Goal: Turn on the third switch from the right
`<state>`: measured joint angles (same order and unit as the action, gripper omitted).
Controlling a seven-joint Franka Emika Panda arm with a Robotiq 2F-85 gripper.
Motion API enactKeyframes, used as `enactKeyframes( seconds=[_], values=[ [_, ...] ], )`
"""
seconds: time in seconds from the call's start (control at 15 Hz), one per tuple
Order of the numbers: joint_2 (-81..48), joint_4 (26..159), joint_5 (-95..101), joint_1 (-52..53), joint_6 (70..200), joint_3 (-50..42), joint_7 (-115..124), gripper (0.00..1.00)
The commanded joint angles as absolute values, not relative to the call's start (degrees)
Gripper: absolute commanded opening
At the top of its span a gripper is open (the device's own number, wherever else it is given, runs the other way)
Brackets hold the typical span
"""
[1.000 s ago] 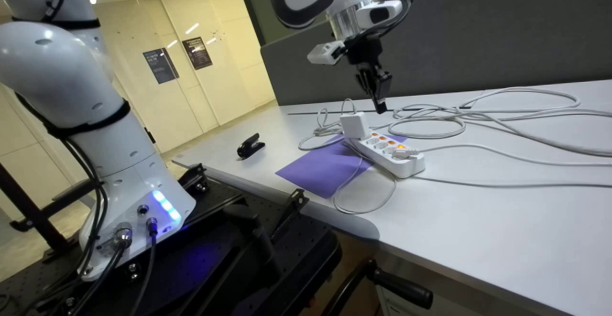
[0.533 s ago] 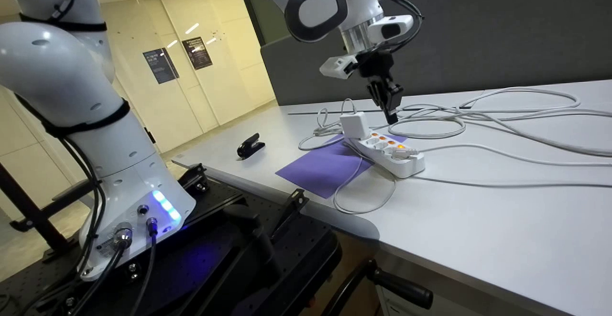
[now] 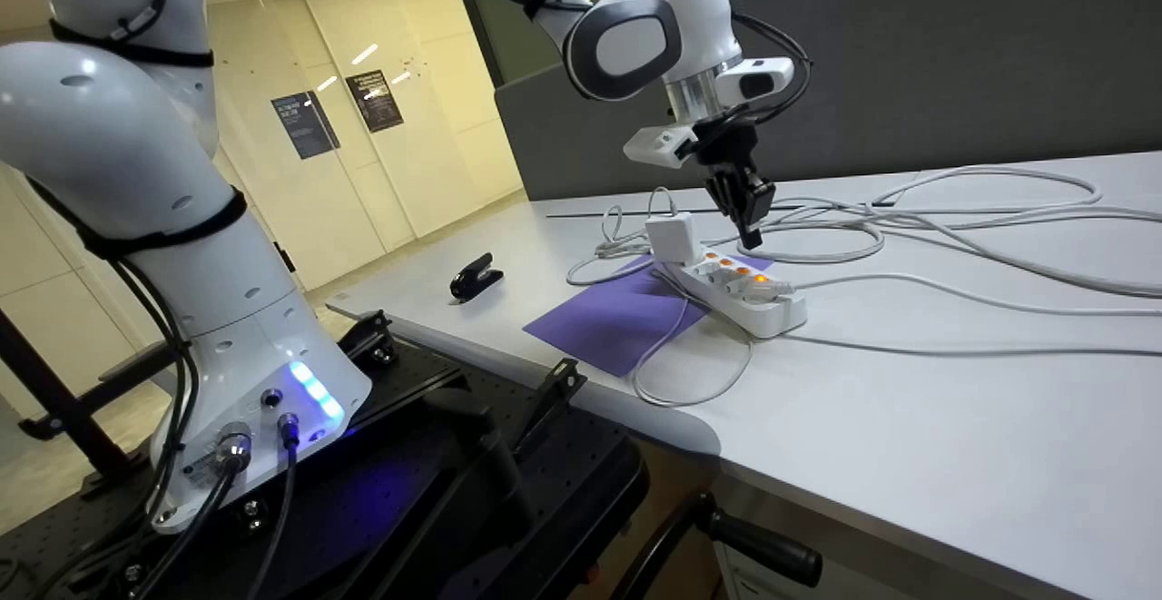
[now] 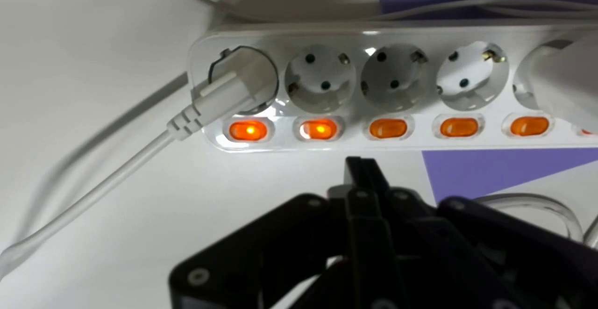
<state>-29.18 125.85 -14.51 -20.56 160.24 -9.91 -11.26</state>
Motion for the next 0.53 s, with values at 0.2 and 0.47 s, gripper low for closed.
enactKeyframes(
  seconds=[0.2,0.47],
  values=[
    [-31.49,123.86,-13.17,-21.18,159.12,-8.37,-8.81,0.0],
    [-30.88,125.57,-13.03,-21.61,160.35,-7.69,-10.26,0.01]
  ],
)
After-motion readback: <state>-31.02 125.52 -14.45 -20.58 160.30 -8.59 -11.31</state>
